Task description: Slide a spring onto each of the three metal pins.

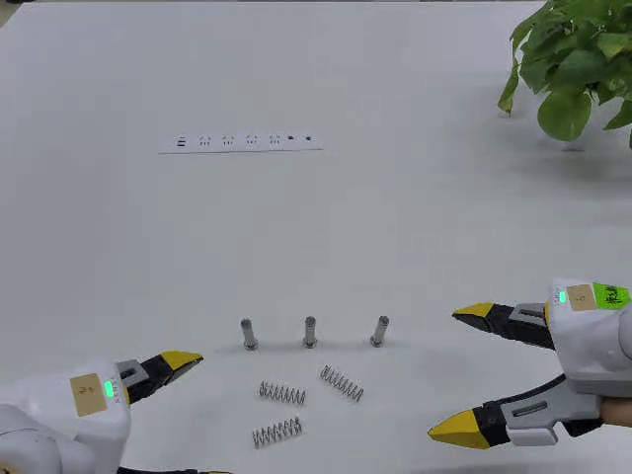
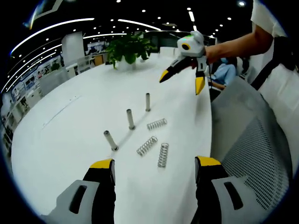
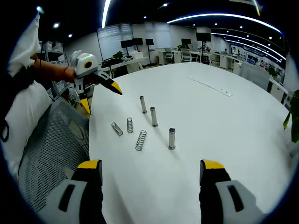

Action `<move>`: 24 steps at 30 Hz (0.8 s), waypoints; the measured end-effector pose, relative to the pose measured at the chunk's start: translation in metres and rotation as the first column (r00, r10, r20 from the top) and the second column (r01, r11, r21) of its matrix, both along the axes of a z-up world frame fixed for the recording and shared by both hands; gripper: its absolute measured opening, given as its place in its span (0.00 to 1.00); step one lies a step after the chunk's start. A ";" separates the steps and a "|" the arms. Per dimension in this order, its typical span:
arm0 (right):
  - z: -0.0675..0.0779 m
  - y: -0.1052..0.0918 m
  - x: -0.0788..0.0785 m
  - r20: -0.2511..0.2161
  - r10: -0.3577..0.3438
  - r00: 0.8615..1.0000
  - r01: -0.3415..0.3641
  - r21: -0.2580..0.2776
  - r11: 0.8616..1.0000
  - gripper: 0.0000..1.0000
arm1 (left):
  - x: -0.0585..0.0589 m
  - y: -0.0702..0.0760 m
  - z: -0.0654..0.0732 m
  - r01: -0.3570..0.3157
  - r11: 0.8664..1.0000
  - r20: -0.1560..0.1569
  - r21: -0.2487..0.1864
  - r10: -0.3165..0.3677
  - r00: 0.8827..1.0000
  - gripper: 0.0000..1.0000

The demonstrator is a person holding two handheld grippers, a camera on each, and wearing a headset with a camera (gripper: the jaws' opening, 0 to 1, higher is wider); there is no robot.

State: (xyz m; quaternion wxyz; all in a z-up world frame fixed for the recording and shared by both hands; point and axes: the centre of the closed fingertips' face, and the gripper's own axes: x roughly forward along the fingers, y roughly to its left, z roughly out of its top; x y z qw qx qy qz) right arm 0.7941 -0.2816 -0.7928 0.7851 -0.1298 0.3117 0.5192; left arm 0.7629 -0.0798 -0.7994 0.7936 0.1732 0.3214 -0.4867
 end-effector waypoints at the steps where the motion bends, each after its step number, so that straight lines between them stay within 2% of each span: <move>1: 0.000 -0.001 0.000 -0.001 -0.006 1.000 0.006 0.005 1.000 0.87 | 0.001 -0.003 -0.002 0.004 1.000 0.002 -0.002 -0.004 1.000 0.68; 4: -0.001 -0.004 0.000 0.001 -0.017 1.000 0.017 0.011 1.000 0.86 | -0.002 -0.007 -0.012 0.007 1.000 -0.047 0.023 -0.006 0.999 0.60; 9: -0.005 -0.008 -0.003 -0.009 -0.025 1.000 0.025 0.012 1.000 0.86 | -0.003 -0.015 -0.026 0.053 0.996 -0.073 0.069 -0.048 0.996 0.51; 11: -0.005 -0.009 -0.004 -0.009 -0.029 1.000 0.029 0.013 1.000 0.86 | -0.004 -0.018 -0.031 0.076 0.994 -0.080 0.075 -0.070 0.994 0.42; 13: -0.004 -0.009 -0.004 -0.009 -0.033 0.999 0.033 0.014 0.999 0.86 | -0.005 -0.019 -0.038 0.102 0.989 -0.088 0.111 -0.092 0.992 0.35; 21: -0.005 -0.014 -0.006 -0.013 -0.050 0.999 0.050 0.011 0.999 0.86 | -0.010 -0.024 -0.058 0.159 0.974 -0.113 0.163 -0.141 0.984 0.26; 24: -0.006 -0.016 -0.007 -0.015 -0.053 0.998 0.053 0.010 0.999 0.85 | -0.008 -0.024 -0.063 0.176 0.968 -0.109 0.182 -0.158 0.981 0.22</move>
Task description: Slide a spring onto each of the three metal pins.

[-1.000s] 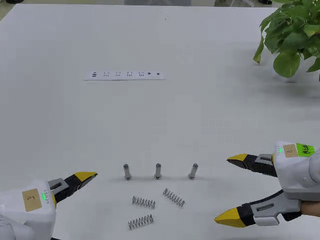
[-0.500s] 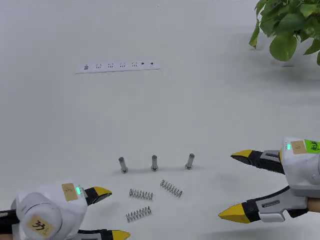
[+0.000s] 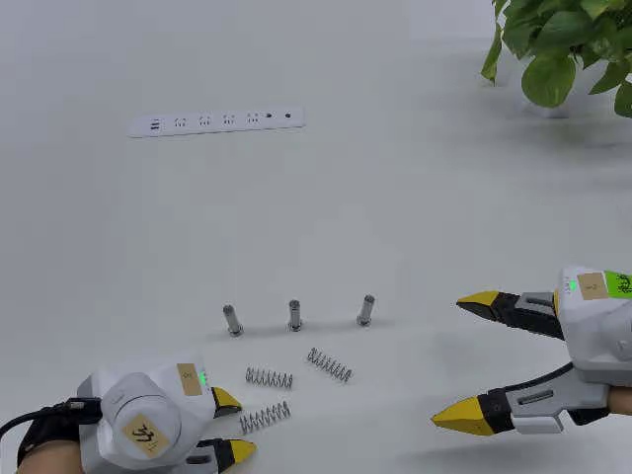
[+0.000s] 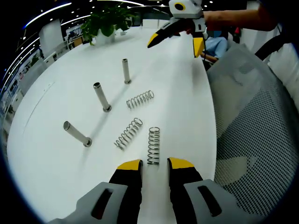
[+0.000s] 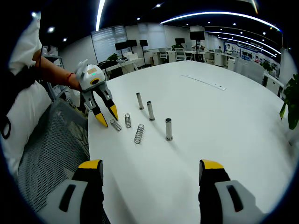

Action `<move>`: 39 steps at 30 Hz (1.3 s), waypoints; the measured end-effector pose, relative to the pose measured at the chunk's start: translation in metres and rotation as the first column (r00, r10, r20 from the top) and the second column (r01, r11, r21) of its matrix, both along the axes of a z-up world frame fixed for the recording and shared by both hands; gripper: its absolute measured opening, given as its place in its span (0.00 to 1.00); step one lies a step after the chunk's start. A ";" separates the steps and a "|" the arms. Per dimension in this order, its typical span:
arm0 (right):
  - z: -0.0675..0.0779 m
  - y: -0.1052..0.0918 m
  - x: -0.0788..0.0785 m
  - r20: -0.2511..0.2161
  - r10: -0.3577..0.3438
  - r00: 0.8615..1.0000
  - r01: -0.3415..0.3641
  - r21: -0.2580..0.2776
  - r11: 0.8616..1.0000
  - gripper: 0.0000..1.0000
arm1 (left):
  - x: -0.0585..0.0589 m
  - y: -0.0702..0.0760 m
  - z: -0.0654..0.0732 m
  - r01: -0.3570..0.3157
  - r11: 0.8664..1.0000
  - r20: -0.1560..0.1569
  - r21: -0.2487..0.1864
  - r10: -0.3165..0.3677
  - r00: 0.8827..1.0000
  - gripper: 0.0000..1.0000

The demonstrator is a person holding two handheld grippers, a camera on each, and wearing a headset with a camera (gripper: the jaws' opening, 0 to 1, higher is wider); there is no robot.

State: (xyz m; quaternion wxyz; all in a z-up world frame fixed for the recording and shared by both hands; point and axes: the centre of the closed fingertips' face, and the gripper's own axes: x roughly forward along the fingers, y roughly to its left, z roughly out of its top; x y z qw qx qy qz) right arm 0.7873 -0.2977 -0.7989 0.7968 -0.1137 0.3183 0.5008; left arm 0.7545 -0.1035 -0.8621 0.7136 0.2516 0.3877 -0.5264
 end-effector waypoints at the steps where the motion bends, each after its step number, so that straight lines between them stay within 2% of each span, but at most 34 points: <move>1: 0.000 0.000 0.000 0.000 -0.001 1.000 0.001 0.000 1.000 0.85 | 0.001 -0.002 0.003 0.005 1.000 0.011 -0.004 -0.005 1.000 0.20; 2: 0.000 -0.001 0.000 -0.001 -0.003 1.000 0.003 0.001 1.000 0.85 | 0.001 -0.002 0.004 -0.002 1.000 0.003 0.001 0.002 1.000 0.19; 5: 0.000 -0.002 0.000 -0.001 -0.006 1.000 0.006 -0.001 1.000 0.85 | 0.003 -0.002 0.003 0.009 1.000 0.014 0.009 -0.009 1.000 0.16; 6: 0.000 -0.003 0.001 -0.001 -0.008 1.000 0.008 -0.001 1.000 0.85 | 0.004 -0.001 0.002 0.026 0.999 0.033 0.025 -0.027 0.999 0.15; 9: -0.001 -0.004 0.001 -0.002 -0.010 1.000 0.010 0.000 1.000 0.85 | 0.003 -0.003 0.003 0.041 0.998 0.049 0.042 -0.043 0.998 0.13; 11: -0.001 -0.005 0.002 -0.001 -0.011 1.000 0.011 -0.001 1.000 0.85 | 0.004 -0.002 0.002 0.062 0.996 0.074 0.059 -0.066 0.995 0.12; 14: 0.000 -0.003 0.001 0.001 -0.012 1.000 0.012 0.002 1.000 0.85 | 0.003 -0.002 0.001 0.062 0.996 0.065 0.059 -0.066 0.996 0.11; 21: 0.000 -0.004 0.001 0.001 -0.012 1.000 0.012 -0.004 1.000 0.85 | 0.003 -0.002 0.001 0.074 0.995 0.074 0.064 -0.079 0.994 0.10; 27: 0.001 -0.003 -0.001 0.000 -0.013 1.000 0.013 -0.003 1.000 0.85 | 0.001 -0.002 0.000 0.065 0.996 0.064 0.054 -0.068 0.996 0.10; 31: 0.003 -0.002 -0.001 0.001 -0.015 1.000 0.015 0.001 1.000 0.84 | 0.000 -0.001 0.001 0.058 0.997 0.068 0.050 -0.062 0.996 0.10; 34: 0.004 -0.001 -0.002 0.000 -0.012 1.000 0.012 -0.004 1.000 0.84 | 0.000 0.000 0.004 0.045 0.998 0.064 0.031 -0.047 0.997 0.10; 39: 0.011 0.004 -0.004 0.005 -0.004 1.000 0.004 -0.001 1.000 0.83 | -0.001 -0.002 0.014 0.007 1.000 0.055 -0.026 -0.006 0.998 0.10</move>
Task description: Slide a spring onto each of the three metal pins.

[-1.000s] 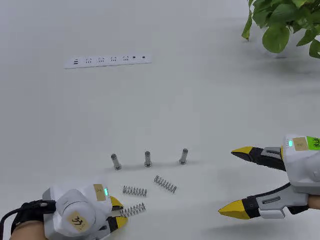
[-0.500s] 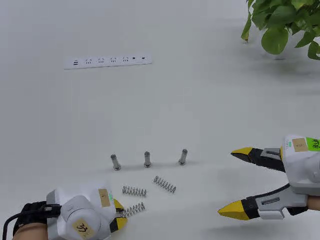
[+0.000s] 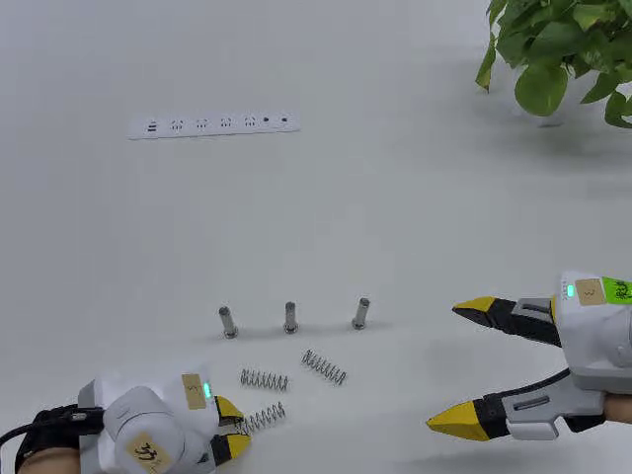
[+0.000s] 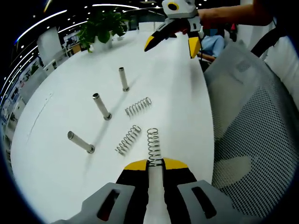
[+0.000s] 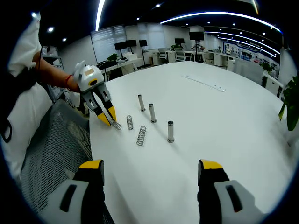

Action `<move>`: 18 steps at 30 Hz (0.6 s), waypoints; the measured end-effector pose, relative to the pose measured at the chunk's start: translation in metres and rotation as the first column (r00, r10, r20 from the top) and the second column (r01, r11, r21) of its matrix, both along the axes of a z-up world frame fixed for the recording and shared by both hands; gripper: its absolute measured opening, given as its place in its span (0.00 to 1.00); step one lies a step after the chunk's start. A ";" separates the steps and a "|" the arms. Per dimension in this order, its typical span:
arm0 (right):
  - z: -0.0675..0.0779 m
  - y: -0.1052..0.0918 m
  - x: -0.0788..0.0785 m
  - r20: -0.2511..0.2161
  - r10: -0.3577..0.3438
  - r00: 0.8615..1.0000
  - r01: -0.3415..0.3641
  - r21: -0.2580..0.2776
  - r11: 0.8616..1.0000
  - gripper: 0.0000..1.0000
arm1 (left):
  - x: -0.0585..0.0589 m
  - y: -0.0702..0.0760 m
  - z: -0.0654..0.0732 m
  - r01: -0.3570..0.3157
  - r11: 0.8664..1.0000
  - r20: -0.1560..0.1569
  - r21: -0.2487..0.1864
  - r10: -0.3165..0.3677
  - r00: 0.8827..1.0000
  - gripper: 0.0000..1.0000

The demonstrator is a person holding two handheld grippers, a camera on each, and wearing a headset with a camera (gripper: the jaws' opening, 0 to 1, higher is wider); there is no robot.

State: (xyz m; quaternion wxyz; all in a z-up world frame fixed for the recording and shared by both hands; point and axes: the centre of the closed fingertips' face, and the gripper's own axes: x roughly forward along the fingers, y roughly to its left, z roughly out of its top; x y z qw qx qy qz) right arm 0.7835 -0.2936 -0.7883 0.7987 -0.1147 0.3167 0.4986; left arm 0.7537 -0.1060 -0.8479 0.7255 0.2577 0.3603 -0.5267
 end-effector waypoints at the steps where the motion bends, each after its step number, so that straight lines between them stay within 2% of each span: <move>1: 0.002 0.001 0.000 0.002 0.001 1.000 -0.001 -0.001 1.000 0.83 | 0.000 0.001 0.002 -0.008 1.000 0.002 -0.011 0.008 1.000 0.10; 8: 0.014 0.009 0.001 0.012 0.001 1.000 -0.002 0.030 1.000 0.82 | 0.003 -0.004 0.030 -0.049 0.994 0.023 -0.096 0.051 0.998 0.10; 12: 0.021 0.016 0.001 0.021 0.010 1.000 -0.011 0.040 0.999 0.82 | 0.007 -0.007 0.045 -0.076 0.986 0.030 -0.145 0.081 0.996 0.10; 15: 0.033 0.027 0.002 0.008 -0.007 1.000 0.007 0.109 0.994 0.80 | 0.011 -0.010 0.057 -0.098 0.976 0.039 -0.194 0.107 0.994 0.10; 18: 0.043 0.037 0.004 0.015 -0.011 1.000 0.008 0.138 0.990 0.78 | 0.015 -0.014 0.069 -0.121 0.962 0.038 -0.243 0.134 0.990 0.10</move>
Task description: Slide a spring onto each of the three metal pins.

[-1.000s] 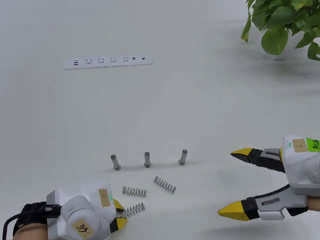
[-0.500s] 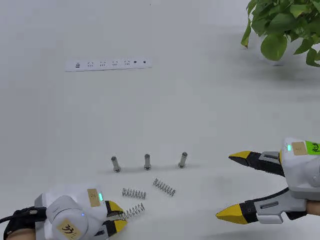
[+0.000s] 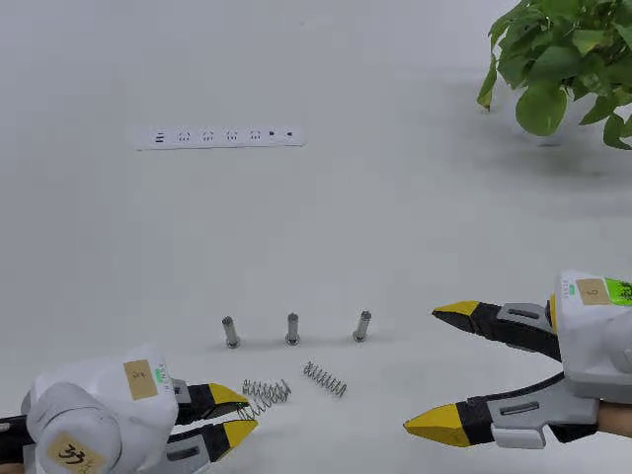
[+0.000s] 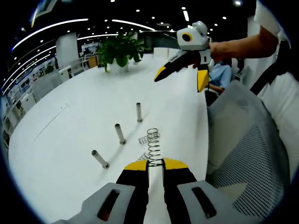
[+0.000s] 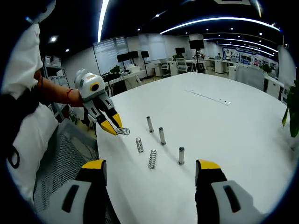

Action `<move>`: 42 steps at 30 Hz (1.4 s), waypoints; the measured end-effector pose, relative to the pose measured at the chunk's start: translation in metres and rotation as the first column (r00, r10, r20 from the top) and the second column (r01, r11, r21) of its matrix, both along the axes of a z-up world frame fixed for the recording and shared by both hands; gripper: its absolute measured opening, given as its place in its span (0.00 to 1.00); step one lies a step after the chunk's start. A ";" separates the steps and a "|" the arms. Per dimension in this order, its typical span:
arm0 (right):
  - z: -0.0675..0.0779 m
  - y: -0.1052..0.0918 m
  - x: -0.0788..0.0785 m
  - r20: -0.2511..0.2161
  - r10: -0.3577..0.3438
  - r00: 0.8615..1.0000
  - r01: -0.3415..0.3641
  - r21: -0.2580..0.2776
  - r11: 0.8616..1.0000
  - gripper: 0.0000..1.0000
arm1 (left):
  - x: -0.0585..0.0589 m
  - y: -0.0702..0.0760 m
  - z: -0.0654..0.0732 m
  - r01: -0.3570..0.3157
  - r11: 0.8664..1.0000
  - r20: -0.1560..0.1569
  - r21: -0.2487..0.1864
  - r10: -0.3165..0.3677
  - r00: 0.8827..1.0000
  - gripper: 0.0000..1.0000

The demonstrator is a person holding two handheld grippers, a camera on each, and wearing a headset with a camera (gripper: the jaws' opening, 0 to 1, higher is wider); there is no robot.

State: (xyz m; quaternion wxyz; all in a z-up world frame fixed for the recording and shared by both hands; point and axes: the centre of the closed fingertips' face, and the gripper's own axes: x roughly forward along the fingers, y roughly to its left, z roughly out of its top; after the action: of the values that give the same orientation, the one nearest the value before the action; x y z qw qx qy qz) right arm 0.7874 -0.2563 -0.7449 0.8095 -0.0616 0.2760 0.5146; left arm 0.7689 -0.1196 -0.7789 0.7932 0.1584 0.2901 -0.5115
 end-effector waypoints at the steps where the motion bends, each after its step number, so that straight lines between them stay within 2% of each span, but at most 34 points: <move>1: 0.005 0.006 0.001 -0.001 -0.003 1.000 0.003 0.028 1.000 0.77 | 0.001 -0.001 0.004 0.000 1.000 0.008 -0.007 0.000 1.000 0.10; 2: 0.009 0.009 0.002 -0.005 -0.009 1.000 0.009 0.048 0.999 0.77 | 0.001 -0.002 0.006 0.000 1.000 0.011 -0.011 0.000 1.000 0.10; 4: 0.017 0.016 0.004 -0.047 -0.040 0.998 0.045 0.095 0.994 0.76 | 0.002 -0.005 0.013 0.003 1.000 0.026 -0.025 -0.002 1.000 0.10; 6: 0.026 0.023 0.009 -0.026 -0.051 0.998 0.054 0.139 0.989 0.74 | 0.004 -0.008 0.021 -0.004 0.999 0.033 -0.050 0.006 0.999 0.10; 8: 0.033 0.029 0.010 -0.050 -0.064 0.997 0.072 0.179 0.981 0.71 | 0.007 -0.012 0.029 -0.014 0.996 0.039 -0.085 0.017 0.999 0.10; 10: 0.038 0.034 0.012 -0.051 -0.070 0.996 0.078 0.202 0.976 0.67 | 0.009 -0.014 0.036 -0.014 0.995 0.050 -0.102 0.019 0.999 0.10; 12: 0.045 0.043 0.013 -0.080 -0.083 0.993 0.101 0.251 0.963 0.63 | 0.011 -0.017 0.043 -0.015 0.992 0.066 -0.122 0.024 0.998 0.10; 14: 0.054 0.051 0.014 -0.101 -0.093 0.991 0.121 0.313 0.942 0.60 | 0.012 -0.019 0.048 -0.019 0.990 0.072 -0.140 0.029 0.997 0.10; 16: 0.059 0.055 0.016 -0.113 -0.100 0.989 0.133 0.339 0.931 0.57 | 0.014 -0.022 0.055 -0.024 0.985 0.072 -0.171 0.037 0.997 0.10; 19: 0.062 0.059 0.018 -0.121 -0.110 0.986 0.147 0.358 0.922 0.49 | 0.016 -0.024 0.065 -0.035 0.978 0.074 -0.206 0.051 0.996 0.10; 20: 0.064 0.061 0.019 -0.134 -0.118 0.984 0.161 0.377 0.912 0.47 | 0.017 -0.024 0.067 -0.036 0.977 0.078 -0.212 0.054 0.996 0.10; 21: 0.069 0.064 0.020 -0.163 -0.123 0.979 0.181 0.414 0.892 0.44 | 0.018 -0.025 0.070 -0.039 0.974 0.079 -0.221 0.057 0.995 0.10; 22: 0.071 0.065 0.020 -0.177 -0.125 0.976 0.191 0.431 0.882 0.42 | 0.019 -0.026 0.072 -0.040 0.973 0.080 -0.228 0.060 0.995 0.10; 25: 0.070 0.070 0.020 -0.174 -0.127 0.976 0.191 0.421 0.887 0.37 | 0.021 -0.029 0.079 -0.045 0.964 0.080 -0.261 0.069 0.994 0.10; 27: 0.069 0.073 0.019 -0.190 -0.126 0.974 0.197 0.425 0.883 0.34 | 0.021 -0.032 0.083 -0.042 0.961 0.084 -0.274 0.068 0.994 0.10; 30: 0.074 0.076 0.019 -0.217 -0.127 0.968 0.217 0.463 0.860 0.30 | 0.021 -0.036 0.086 -0.034 0.959 0.090 -0.283 0.062 0.994 0.10; 31: 0.076 0.076 0.020 -0.216 -0.130 0.968 0.220 0.468 0.856 0.29 | 0.021 -0.038 0.087 -0.032 0.958 0.091 -0.286 0.060 0.994 0.10; 42: 0.080 0.079 0.018 -0.235 -0.110 0.966 0.215 0.483 0.849 0.17 | 0.023 -0.044 0.093 -0.025 0.948 0.093 -0.317 0.057 0.994 0.10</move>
State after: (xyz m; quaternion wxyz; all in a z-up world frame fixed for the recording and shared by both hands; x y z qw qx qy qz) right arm 0.8053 -0.1769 -0.6651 0.8064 0.2276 0.2153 0.5016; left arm 0.7914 -0.1637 -0.6859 0.8322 0.0493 0.1677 -0.5262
